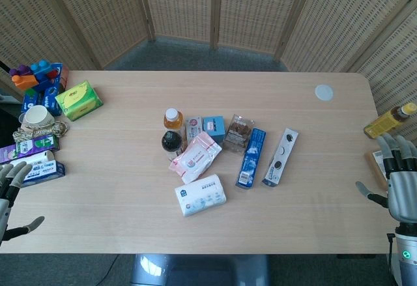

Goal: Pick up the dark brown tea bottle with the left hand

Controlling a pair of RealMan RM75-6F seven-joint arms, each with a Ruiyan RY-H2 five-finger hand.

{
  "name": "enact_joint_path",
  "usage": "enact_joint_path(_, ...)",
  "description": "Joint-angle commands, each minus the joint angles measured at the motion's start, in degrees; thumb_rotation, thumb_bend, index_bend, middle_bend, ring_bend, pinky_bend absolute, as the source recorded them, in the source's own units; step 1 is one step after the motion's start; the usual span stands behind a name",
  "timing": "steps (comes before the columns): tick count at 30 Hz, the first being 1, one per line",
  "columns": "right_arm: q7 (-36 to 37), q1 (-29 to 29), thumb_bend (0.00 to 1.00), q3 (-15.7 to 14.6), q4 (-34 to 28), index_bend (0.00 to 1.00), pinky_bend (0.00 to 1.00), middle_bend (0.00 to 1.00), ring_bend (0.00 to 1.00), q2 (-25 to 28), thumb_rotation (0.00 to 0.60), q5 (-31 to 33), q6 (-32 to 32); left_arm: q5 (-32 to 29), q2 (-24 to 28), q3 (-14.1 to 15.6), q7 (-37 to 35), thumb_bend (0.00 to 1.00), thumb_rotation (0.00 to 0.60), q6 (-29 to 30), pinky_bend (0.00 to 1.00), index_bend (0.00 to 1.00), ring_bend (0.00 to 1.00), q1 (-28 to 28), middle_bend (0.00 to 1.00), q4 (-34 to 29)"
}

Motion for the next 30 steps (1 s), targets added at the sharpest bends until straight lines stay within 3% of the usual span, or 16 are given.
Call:
enact_joint_path(1, 0.0, 0.0, 0.0, 0.0, 0.0, 0.0, 0.0, 0.0, 0.0, 0.0, 0.6, -0.1, 0.0, 0.0, 0.2, 0.2, -0.4, 0.0, 0.6, -0.6, 0.0, 0.0, 0.0, -0.3, 0.0, 0.2)
enact_joint_path(8, 0.5, -0.1, 0.0, 0.0, -0.4, 0.0, 0.0, 0.0, 0.0, 0.3, 0.6, 0.1, 0.0, -1.1, -0.2, -0.5, -2.2, 0.0, 0.6, -4.8, 0.0, 0.0, 0.0, -3.0, 0.0, 0.8)
enact_joint_path(18, 1.3, -0.2, 0.0, -0.1, -1.0, 0.0, 0.0, 0.0, 0.0, 0.7, 0.6, 0.2, 0.0, -6.2, -4.1, -7.6, -7.1, 0.0, 0.6, -17.9, 0.0, 0.0, 0.0, -15.5, 0.0, 5.6)
enact_joint_path(30, 2.1, -0.3, 0.0, -0.2, -1.4, 0.0, 0.0, 0.0, 0.0, 1.1, 0.6, 0.3, -0.2, -18.4, -12.1, -13.8, 4.6, 0.0, 0.6, -30.9, 0.0, 0.0, 0.0, -28.5, 0.0, 5.5)
